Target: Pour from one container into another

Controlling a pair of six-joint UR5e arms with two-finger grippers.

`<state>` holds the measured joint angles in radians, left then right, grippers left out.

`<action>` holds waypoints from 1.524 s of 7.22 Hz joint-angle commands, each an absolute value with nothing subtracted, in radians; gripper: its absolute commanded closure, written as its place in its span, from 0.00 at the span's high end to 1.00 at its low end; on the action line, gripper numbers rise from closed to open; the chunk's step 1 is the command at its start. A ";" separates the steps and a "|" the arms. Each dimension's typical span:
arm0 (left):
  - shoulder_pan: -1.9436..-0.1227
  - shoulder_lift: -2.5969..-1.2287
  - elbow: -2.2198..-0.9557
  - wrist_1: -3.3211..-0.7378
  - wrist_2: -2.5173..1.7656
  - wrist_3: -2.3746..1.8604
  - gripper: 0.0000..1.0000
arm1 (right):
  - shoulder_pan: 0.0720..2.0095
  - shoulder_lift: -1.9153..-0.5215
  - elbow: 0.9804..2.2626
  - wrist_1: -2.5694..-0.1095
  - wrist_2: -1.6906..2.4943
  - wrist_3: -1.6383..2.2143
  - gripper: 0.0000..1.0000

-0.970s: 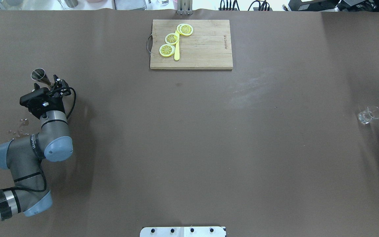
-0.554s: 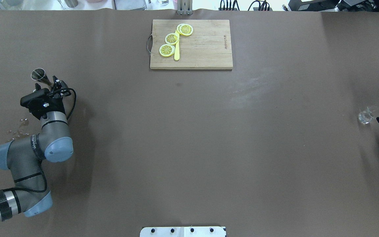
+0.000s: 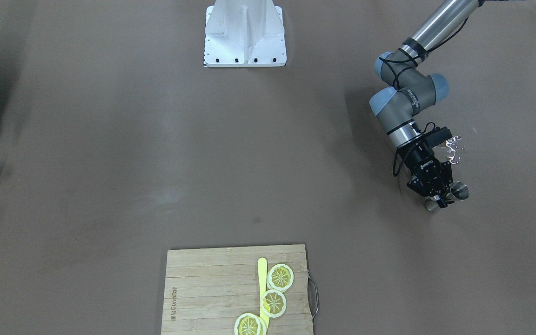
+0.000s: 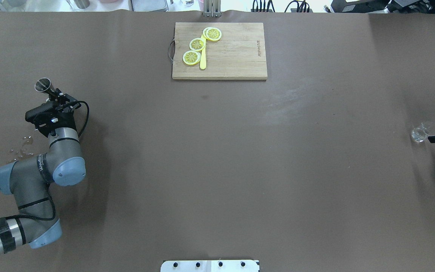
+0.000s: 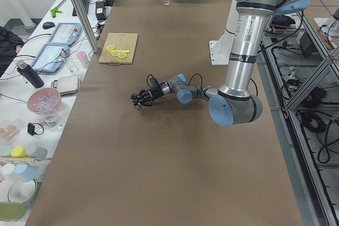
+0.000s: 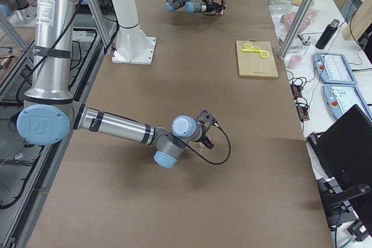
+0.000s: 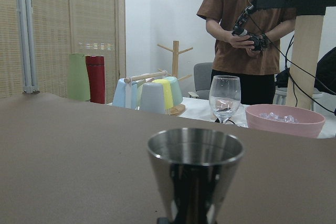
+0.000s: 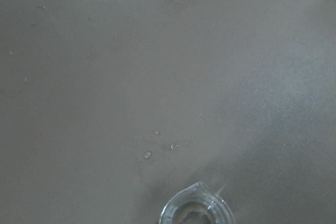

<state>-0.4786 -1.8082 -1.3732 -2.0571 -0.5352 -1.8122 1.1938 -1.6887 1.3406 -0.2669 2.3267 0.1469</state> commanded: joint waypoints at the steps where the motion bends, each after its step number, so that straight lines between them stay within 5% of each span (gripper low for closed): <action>1: -0.479 -1.809 -1.382 -2.059 -0.535 -1.813 0.00 | 1.190 -1.658 1.305 -0.265 2.316 0.152 1.00; 9: -0.416 -1.738 -1.643 -2.040 -0.610 -1.735 0.00 | 1.134 -1.621 1.249 -0.264 2.298 0.155 1.00; 11: -0.374 -1.741 -1.702 -2.049 -0.644 -1.529 0.00 | 1.135 -1.620 1.182 -0.075 2.299 0.194 1.00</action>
<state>-0.3993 -1.7391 -1.6670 -2.0465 -0.6224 -1.6413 1.1353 -1.6206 1.2283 -0.1961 2.2995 0.1644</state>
